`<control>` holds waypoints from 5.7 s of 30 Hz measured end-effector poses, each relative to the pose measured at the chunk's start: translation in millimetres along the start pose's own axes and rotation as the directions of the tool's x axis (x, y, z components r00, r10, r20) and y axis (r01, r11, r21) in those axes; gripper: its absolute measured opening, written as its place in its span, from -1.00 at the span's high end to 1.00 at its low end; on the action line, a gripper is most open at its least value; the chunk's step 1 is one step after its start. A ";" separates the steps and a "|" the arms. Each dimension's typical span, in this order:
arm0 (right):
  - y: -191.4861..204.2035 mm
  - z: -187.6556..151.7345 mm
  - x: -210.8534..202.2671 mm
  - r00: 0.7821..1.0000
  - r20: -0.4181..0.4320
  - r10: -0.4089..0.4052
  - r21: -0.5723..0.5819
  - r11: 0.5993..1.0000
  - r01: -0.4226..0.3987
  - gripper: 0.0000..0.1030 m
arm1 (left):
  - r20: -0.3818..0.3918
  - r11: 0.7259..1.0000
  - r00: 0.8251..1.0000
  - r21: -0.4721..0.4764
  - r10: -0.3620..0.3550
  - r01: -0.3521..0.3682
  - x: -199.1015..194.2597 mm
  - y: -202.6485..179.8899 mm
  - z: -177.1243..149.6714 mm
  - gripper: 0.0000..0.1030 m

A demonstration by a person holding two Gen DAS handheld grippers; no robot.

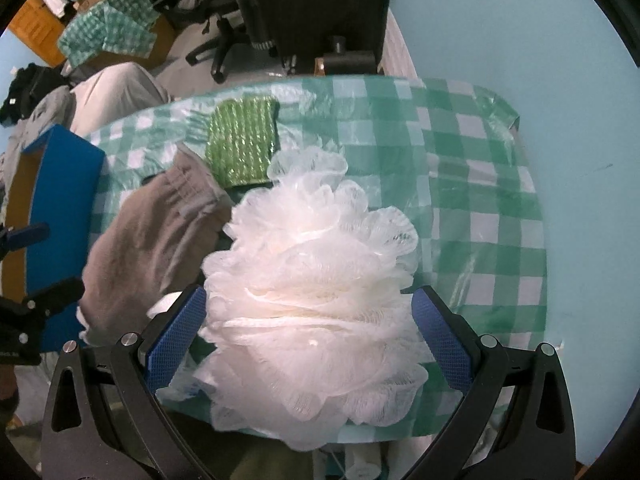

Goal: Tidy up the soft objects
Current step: 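Grasp the grey fuzzy sock with the left tool while the right tool grasps the white bath puff, then lift the grey sock and white puff and carry both over the cardboard box, then lower the grey sock into the box with the left tool while the right tool drops the puff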

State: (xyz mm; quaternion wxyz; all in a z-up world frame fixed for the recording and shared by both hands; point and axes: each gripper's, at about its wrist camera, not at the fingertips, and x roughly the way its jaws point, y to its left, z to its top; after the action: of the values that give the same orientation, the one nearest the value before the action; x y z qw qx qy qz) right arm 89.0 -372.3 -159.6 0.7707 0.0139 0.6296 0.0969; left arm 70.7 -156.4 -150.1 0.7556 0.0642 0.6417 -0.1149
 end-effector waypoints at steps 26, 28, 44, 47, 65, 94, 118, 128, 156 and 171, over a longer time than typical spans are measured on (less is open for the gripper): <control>-2.6 -23.3 54.4 0.992 -0.122 0.024 -0.028 0.999 -0.027 -0.88 | -0.130 0.995 0.986 -0.010 -0.101 0.101 51.1 -9.7 1.7 0.23; -1.9 -24.4 50.9 0.992 -0.122 0.021 -0.041 0.999 -0.026 -0.73 | -0.122 0.992 0.984 -0.025 -0.127 0.125 45.4 -9.8 -1.1 0.36; -0.9 -39.3 0.9 0.999 -0.030 0.031 -0.013 0.999 -0.032 -0.23 | 0.056 0.986 0.984 0.019 -0.168 0.167 -11.0 -10.0 -16.9 0.63; 1.3 -41.2 -7.1 0.999 -0.013 0.032 0.000 0.999 -0.032 -0.23 | 0.076 0.984 0.981 0.028 -0.176 0.175 -21.9 -10.8 -18.4 0.63; 39.4 -19.8 -42.7 0.997 0.079 0.020 -0.004 1.000 -0.020 -0.23 | 0.225 0.993 0.967 0.044 -0.120 0.113 -85.1 11.6 -30.7 0.63; 103.8 16.4 -81.1 0.983 0.171 0.061 -0.171 0.985 -0.032 -0.22 | 0.324 0.995 0.945 -0.095 0.032 -0.001 -133.2 88.3 -65.0 0.64; 195.1 30.8 -74.2 0.976 0.137 0.167 -0.362 0.926 -0.107 -0.22 | 0.322 0.968 0.939 -0.249 0.120 -0.039 -147.8 152.4 -108.8 0.64; 240.8 40.2 -62.6 0.972 0.104 0.210 -0.435 0.889 -0.145 -0.21 | 0.306 0.954 0.938 -0.290 0.164 -0.072 -146.4 181.0 -124.8 0.64; 352.0 59.8 -1.5 0.974 -0.032 0.226 -0.574 0.793 -0.203 -0.21 | 0.211 0.919 0.956 -0.378 0.204 -0.113 -105.8 254.2 -145.0 0.63; 376.4 69.0 22.0 0.982 -0.044 0.186 -0.578 0.797 -0.177 -0.34 | 0.171 0.914 0.964 -0.386 0.206 -0.127 -90.4 267.3 -140.3 0.61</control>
State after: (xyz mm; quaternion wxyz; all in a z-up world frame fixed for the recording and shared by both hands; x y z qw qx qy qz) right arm 110.7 7.5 -112.5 0.7299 -0.1604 0.5604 0.3570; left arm -8.5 144.2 -98.2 0.8239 -0.0378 0.5614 0.0676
